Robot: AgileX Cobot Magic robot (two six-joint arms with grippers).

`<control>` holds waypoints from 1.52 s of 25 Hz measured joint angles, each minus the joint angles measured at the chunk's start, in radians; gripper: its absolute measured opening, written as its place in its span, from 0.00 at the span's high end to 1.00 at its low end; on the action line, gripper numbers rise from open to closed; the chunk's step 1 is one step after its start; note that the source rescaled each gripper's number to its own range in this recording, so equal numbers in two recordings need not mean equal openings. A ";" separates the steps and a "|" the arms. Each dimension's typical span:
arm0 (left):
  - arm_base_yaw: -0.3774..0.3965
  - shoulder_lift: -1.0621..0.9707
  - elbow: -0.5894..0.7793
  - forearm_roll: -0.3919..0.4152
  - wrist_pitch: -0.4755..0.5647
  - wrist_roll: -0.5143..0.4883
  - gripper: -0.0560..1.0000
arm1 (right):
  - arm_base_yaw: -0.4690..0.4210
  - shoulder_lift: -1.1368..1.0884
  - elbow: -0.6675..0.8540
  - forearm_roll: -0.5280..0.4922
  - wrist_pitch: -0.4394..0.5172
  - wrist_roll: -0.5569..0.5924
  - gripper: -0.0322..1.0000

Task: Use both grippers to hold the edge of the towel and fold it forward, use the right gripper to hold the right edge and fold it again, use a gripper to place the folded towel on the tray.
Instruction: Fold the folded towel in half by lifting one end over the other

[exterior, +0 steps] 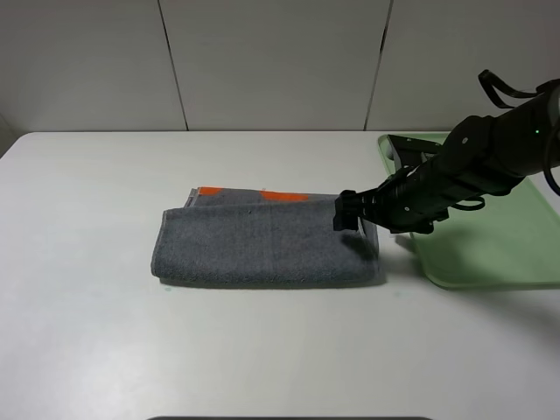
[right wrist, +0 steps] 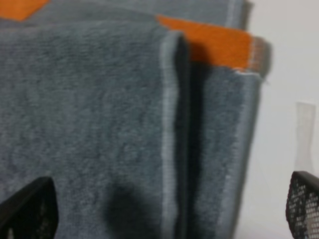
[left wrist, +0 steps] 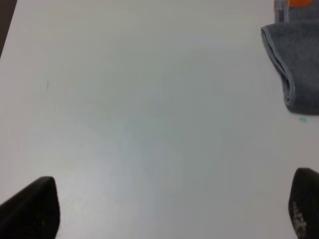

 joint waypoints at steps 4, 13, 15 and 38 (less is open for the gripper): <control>0.000 0.000 0.000 0.000 0.000 0.000 0.08 | 0.013 0.000 0.000 0.010 -0.005 0.001 0.00; 0.000 0.000 0.000 0.000 0.000 0.000 0.08 | 0.017 0.051 -0.001 0.013 -0.022 0.002 0.00; 0.000 0.000 0.000 0.000 0.000 0.000 0.08 | 0.017 0.061 -0.001 0.014 -0.033 0.002 0.00; 0.000 0.000 0.000 0.000 0.000 0.000 0.08 | 0.020 0.088 -0.006 0.034 -0.004 0.013 0.93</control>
